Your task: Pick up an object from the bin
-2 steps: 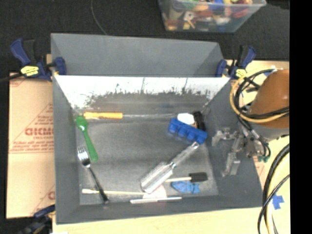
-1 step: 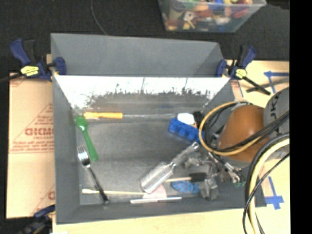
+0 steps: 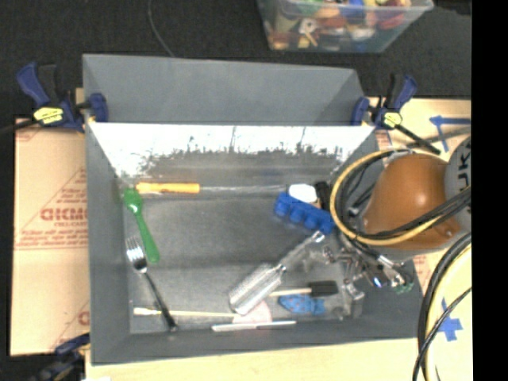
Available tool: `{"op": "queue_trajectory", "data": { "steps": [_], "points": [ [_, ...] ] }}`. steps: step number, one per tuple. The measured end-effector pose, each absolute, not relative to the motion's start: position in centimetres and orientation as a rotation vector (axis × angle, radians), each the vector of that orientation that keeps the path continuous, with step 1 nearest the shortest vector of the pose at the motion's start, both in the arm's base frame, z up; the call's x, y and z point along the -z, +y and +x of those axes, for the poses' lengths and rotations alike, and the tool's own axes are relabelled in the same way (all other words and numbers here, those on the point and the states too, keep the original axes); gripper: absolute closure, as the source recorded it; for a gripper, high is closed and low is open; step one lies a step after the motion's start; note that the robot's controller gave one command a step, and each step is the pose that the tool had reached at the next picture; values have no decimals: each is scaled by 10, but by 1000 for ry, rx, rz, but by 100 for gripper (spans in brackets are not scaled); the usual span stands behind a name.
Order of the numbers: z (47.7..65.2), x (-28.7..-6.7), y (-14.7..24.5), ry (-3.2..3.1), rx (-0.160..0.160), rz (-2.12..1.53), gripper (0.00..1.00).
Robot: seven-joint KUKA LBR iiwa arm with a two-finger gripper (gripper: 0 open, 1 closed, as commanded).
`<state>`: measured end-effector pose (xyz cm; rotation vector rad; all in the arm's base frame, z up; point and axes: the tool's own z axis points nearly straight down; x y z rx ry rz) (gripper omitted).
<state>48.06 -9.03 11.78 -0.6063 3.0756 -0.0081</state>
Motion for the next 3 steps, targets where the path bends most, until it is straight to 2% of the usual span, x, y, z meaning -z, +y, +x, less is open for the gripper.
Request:
{"op": "queue_trajectory", "data": {
  "steps": [1,2,3],
  "points": [
    [480,-100,-63,3068,10,-601,0],
    [485,-73,-46,2987,19,-904,0],
    [481,-71,-36,3040,13,-735,100]
  ]
}}
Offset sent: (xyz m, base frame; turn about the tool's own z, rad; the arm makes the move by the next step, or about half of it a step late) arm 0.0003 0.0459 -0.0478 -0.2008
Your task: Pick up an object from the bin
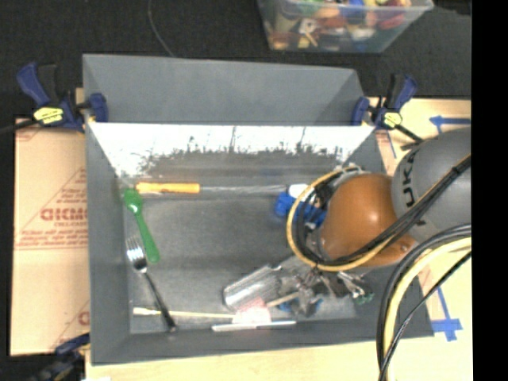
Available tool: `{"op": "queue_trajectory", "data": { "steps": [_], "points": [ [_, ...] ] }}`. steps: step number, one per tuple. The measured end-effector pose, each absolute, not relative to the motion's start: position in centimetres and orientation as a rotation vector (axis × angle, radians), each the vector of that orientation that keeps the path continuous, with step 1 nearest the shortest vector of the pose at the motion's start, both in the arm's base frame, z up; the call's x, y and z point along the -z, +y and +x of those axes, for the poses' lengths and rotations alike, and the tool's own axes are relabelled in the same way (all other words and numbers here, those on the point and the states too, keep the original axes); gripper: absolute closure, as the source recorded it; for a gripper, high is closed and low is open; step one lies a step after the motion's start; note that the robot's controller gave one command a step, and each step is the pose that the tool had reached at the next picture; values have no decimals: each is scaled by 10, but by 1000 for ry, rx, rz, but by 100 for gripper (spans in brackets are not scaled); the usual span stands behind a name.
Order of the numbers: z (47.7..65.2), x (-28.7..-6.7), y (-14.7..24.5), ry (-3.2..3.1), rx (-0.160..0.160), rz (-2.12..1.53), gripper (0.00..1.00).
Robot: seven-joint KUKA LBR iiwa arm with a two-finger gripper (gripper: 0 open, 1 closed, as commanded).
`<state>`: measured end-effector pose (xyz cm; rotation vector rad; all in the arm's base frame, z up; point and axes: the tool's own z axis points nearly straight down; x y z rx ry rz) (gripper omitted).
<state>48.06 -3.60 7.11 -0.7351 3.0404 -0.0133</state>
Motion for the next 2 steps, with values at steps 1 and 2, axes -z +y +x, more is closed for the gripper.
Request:
{"op": "queue_trajectory", "data": {
  "steps": [1,2],
  "points": [
    [481,-71,-36,3041,14,-733,100],
    [480,-97,-36,3041,13,-733,100]
  ]
}}
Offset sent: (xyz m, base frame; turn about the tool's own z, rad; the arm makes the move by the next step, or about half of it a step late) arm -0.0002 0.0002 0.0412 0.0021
